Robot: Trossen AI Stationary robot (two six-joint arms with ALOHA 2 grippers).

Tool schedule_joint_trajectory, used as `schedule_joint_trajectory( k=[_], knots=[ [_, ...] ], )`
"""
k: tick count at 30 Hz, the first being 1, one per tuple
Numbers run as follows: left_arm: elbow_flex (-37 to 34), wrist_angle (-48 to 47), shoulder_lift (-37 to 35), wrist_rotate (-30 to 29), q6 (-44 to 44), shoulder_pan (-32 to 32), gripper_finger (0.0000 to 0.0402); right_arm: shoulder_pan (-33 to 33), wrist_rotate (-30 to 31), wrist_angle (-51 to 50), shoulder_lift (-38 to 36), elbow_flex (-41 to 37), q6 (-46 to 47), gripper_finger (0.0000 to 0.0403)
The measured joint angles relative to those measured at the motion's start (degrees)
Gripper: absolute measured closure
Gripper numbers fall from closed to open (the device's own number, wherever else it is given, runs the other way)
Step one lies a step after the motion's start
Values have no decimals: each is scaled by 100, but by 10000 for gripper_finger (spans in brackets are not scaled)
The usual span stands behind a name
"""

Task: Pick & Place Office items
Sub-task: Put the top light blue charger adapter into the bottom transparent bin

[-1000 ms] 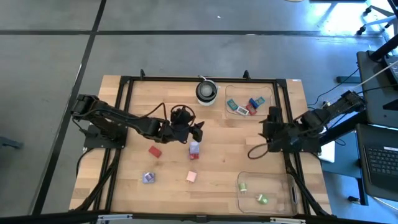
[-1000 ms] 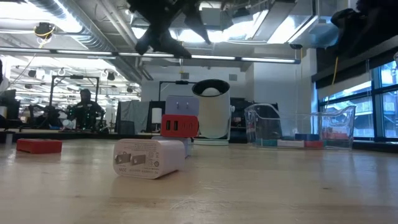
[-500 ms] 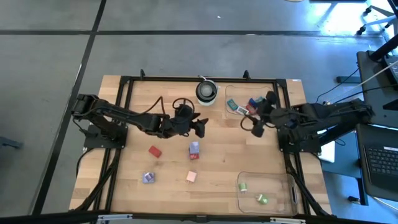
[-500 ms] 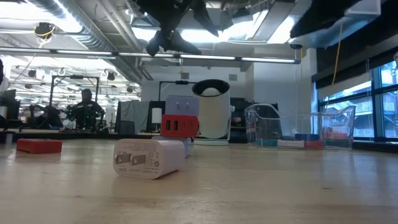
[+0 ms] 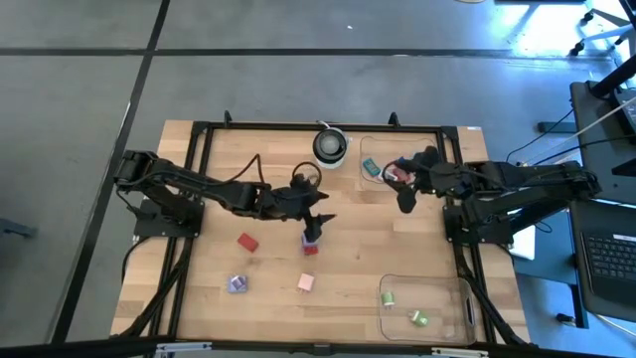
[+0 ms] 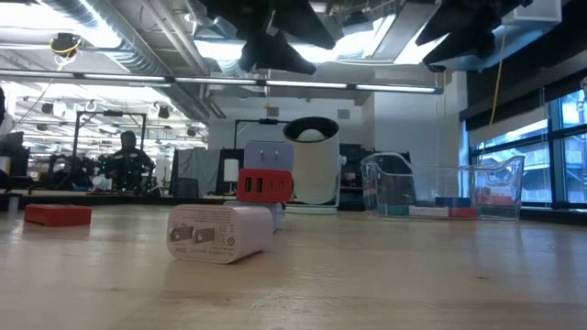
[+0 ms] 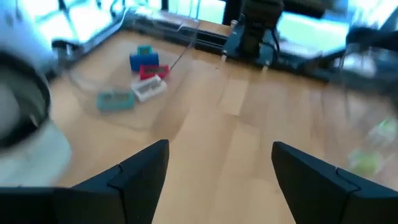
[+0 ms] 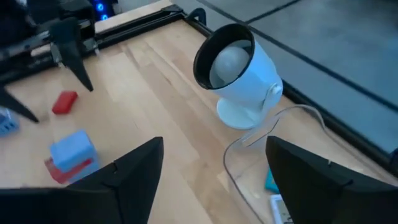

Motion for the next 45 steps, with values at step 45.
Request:
schedule_joint_trajectory(
  k=[45],
  knots=[
    [-164, -1803, 503, 495, 886, -721, 70, 0, 175, -126, 127, 0, 906, 112]
  ],
)
